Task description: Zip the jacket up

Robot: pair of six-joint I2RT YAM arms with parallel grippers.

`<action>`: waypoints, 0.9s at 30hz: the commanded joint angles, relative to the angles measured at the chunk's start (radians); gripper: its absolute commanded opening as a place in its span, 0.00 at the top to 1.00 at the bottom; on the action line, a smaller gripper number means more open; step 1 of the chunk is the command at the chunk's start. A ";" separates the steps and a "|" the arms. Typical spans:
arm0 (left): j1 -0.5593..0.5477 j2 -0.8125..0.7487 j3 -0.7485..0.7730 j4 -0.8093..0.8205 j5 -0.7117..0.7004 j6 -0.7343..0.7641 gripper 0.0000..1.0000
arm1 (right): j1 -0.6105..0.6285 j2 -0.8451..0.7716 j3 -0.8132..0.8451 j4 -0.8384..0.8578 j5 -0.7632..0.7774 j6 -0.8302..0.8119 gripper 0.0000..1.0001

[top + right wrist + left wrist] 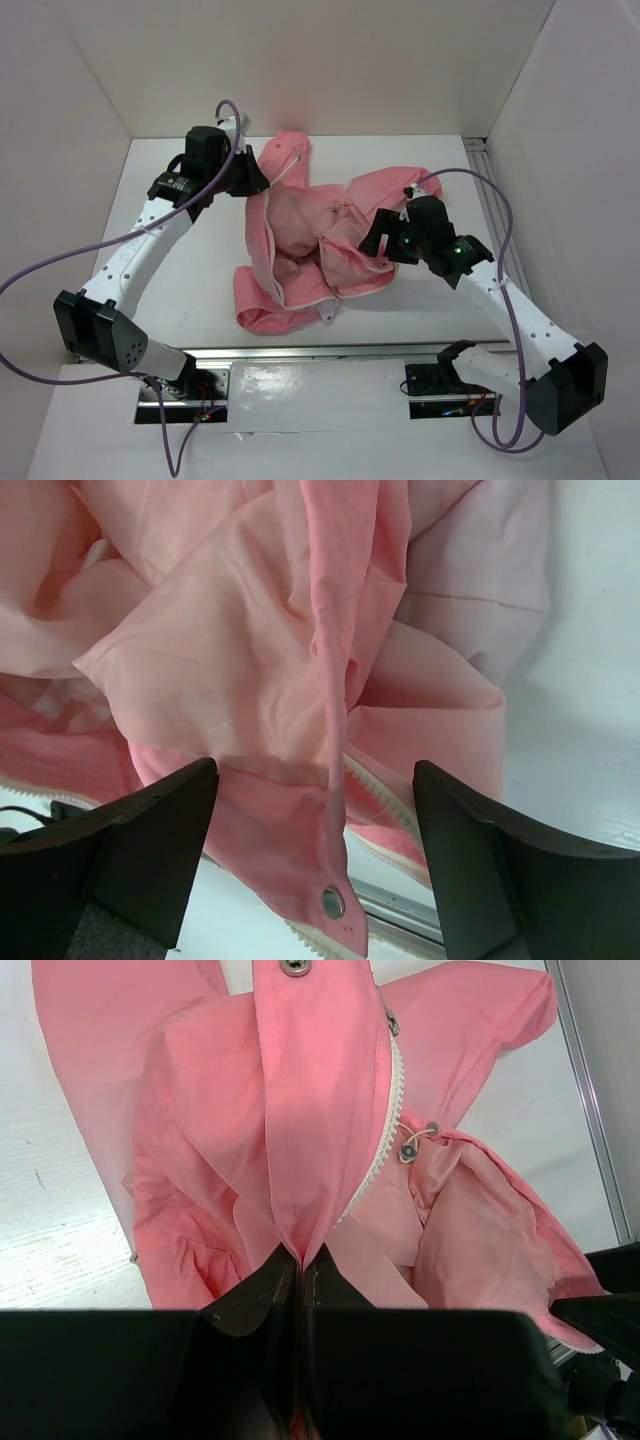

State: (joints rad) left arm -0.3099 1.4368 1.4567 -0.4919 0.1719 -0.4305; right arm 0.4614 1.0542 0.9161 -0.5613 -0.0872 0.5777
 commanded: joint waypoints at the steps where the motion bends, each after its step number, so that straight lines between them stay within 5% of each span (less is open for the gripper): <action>1: 0.006 -0.010 0.011 0.069 0.024 -0.022 1.00 | -0.001 -0.031 0.024 0.034 0.032 0.002 0.16; 14: 0.006 -0.010 0.011 0.069 0.034 -0.022 1.00 | -0.001 -0.040 0.086 0.006 0.099 -0.016 0.27; 15: 0.006 -0.010 0.011 0.069 0.034 -0.022 1.00 | -0.001 -0.040 0.086 0.006 0.099 -0.025 0.38; 19: 0.006 -0.001 0.020 0.069 0.044 -0.022 1.00 | -0.001 -0.040 0.073 0.004 0.070 -0.026 0.44; 25: 0.006 -0.001 0.031 0.069 0.054 -0.022 1.00 | -0.001 -0.020 0.050 0.017 0.093 -0.036 0.66; 27: 0.006 -0.001 0.040 0.069 0.054 -0.022 1.00 | -0.001 -0.007 0.064 0.017 0.119 -0.051 0.85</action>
State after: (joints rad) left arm -0.3099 1.4384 1.4567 -0.4843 0.2024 -0.4484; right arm 0.4614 1.0378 0.9592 -0.5652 -0.0090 0.5480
